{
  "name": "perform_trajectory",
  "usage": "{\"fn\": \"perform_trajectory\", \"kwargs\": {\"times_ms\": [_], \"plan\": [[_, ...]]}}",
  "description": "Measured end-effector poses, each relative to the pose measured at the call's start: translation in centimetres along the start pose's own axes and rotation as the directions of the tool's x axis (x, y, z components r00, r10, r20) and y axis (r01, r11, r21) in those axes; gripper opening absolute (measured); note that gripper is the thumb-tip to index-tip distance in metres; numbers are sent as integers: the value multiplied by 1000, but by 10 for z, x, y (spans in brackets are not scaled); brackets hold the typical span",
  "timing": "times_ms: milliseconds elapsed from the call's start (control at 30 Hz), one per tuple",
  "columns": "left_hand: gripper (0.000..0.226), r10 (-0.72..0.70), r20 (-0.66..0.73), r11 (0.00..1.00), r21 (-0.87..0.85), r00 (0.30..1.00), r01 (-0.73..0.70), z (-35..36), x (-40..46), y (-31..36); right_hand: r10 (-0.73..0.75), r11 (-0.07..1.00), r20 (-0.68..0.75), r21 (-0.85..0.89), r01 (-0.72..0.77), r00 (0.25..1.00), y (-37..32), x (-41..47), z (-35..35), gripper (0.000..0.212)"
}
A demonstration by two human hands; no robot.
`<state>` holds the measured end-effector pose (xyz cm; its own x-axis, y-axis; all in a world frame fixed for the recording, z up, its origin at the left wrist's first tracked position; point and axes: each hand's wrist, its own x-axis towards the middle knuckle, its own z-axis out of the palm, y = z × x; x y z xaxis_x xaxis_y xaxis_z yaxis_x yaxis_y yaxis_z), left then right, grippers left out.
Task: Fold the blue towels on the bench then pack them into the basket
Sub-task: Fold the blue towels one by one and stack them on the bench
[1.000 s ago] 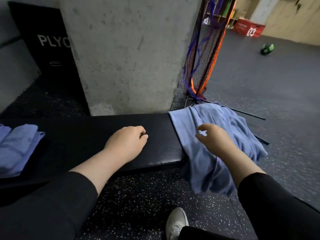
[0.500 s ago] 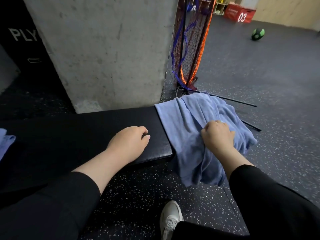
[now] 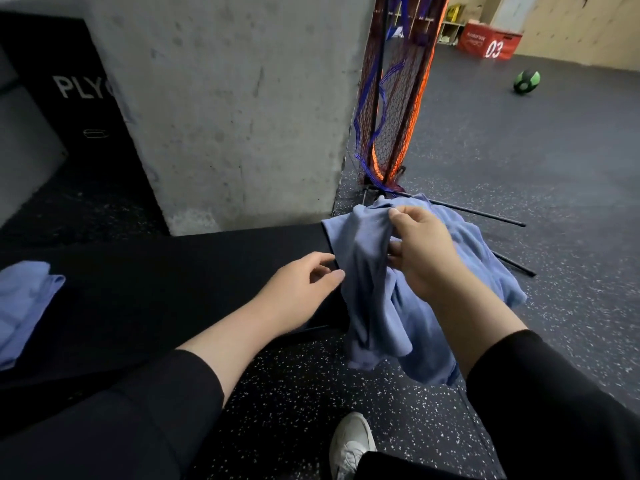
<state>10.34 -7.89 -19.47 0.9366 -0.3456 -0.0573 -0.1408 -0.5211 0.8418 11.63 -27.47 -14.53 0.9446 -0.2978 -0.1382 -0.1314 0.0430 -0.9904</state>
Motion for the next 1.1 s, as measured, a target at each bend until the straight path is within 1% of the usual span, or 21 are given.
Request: {"fn": "perform_trajectory", "kwargs": {"times_ms": [67,133,200,267,333,367,433,500,600,700,767,800,833,867,900,933,1000,1033,1100], "plan": [[39,-14,26,995,-94,1000,16,3,-1,1,13,997,38,74,-16,999,-3,-5,12,17],[30,-18,58,986,-164,998,28,6,-3,2,47,988,49,147,-54,998,-7,-7,26,19],[33,-47,36,966,-251,998,55,7,-5,3,71,968,71,236,-86,995,-13,-9,40,20],[31,-114,-32,937,-335,993,97,3,-5,1,70,952,96,292,-96,993,-18,-10,55,19],[15,-177,-113,923,-365,978,125,-6,-6,-3,76,937,111,333,-110,991,-22,-12,70,17],[13,-197,-155,921,-369,968,128,-12,-6,-6,84,932,108,343,-116,991,-25,-12,78,18],[23,-218,-245,925,-362,945,120,-27,-8,-14,89,926,100,359,-120,991,-32,-12,93,26],[25,-229,-337,923,-373,914,93,-48,-13,-20,87,909,109,398,-123,990,-37,-12,107,32],[32,-226,-464,918,-395,857,28,-85,-25,-25,29,908,156,408,-91,987,-43,-18,131,27],[44,-152,-576,956,-292,803,-29,-119,-41,-33,-20,961,243,272,-48,970,-39,-27,151,26],[47,-116,-590,973,-229,799,-28,-137,-48,-43,-14,997,255,77,-6,967,-30,-31,164,31],[46,-116,-576,977,-213,809,-11,-144,-51,-49,-68,993,264,-75,90,962,-25,-32,170,34],[46,-120,-550,978,-208,827,3,-149,-55,-53,-156,943,306,-236,234,939,-21,-33,176,37],[45,-122,-518,978,-207,846,14,-153,-57,-57,-229,853,387,-363,376,893,-18,-36,181,43],[43,-115,-481,978,-208,869,14,-156,-60,-59,-258,763,483,-430,484,837,-15,-39,188,49],[39,-118,-437,975,-222,891,20,-157,-62,-61,-238,711,573,-447,543,784,-12,-44,195,54],[29,-147,-364,964,-263,920,50,-160,-66,-64,-158,701,681,-433,566,715,-5,-50,208,54],[27,-162,-352,959,-276,922,63,-162,-67,-67,-134,698,696,-438,566,705,0,-51,214,46],[19,-176,-363,952,-298,915,64,-169,-70,-71,-143,636,669,-502,586,729,5,-50,223,16]]}}
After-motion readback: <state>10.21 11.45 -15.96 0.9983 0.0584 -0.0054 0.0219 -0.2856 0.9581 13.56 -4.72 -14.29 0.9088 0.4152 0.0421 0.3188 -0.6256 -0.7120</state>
